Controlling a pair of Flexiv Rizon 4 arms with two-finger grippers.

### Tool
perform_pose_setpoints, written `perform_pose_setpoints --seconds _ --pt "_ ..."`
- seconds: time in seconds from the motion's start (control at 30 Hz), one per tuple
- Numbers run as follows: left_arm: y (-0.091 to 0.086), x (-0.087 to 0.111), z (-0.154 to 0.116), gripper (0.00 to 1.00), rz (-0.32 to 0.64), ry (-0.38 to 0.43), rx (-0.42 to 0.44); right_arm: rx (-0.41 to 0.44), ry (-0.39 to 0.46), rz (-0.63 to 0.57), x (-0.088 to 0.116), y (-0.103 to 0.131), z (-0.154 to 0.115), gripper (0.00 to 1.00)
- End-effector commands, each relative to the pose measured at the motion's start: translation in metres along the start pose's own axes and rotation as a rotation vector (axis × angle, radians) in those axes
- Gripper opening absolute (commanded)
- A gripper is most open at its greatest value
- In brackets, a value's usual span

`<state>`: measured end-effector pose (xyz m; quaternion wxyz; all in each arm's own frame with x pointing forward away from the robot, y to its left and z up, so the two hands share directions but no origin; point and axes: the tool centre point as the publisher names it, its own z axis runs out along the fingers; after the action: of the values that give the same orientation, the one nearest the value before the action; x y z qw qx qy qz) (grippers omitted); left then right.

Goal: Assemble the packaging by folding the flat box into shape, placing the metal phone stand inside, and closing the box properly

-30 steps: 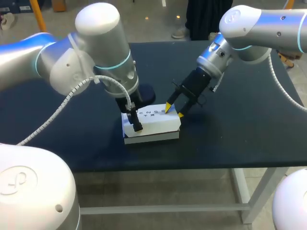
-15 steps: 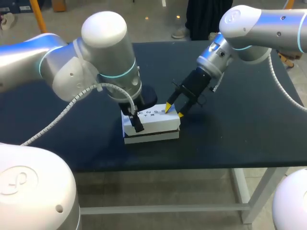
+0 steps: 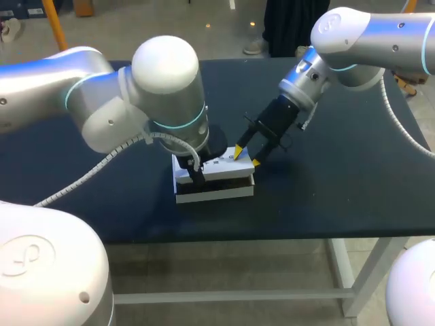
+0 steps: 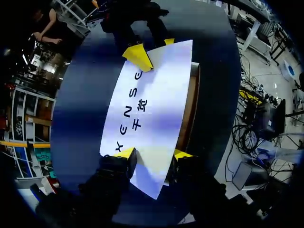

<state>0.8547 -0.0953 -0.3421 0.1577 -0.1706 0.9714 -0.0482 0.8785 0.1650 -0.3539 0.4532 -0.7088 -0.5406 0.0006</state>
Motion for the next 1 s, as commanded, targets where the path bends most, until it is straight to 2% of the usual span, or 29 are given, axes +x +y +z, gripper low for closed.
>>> perform_pose_setpoints --seconds 0.03,0.4,0.67,1.0 --pt "-0.0032 0.0022 0.0009 0.44 0.0 -0.026 -0.008 0.005 -0.001 0.0 -0.0008 0.0025 0.001 0.43" --pt "0.0005 0.0043 0.0024 0.43 0.035 -0.055 0.001 0.004 -0.004 0.001 -0.0011 0.0024 0.001 0.44" --pt "0.0021 0.0046 0.0023 0.43 0.05 -0.069 0.006 -0.007 -0.024 0.007 -0.0038 0.0002 0.0011 0.5" --pt "0.0035 0.0052 0.0039 0.42 0.061 -0.07 0.007 -0.02 -0.03 0.012 -0.0089 -0.0016 -0.0023 0.49"
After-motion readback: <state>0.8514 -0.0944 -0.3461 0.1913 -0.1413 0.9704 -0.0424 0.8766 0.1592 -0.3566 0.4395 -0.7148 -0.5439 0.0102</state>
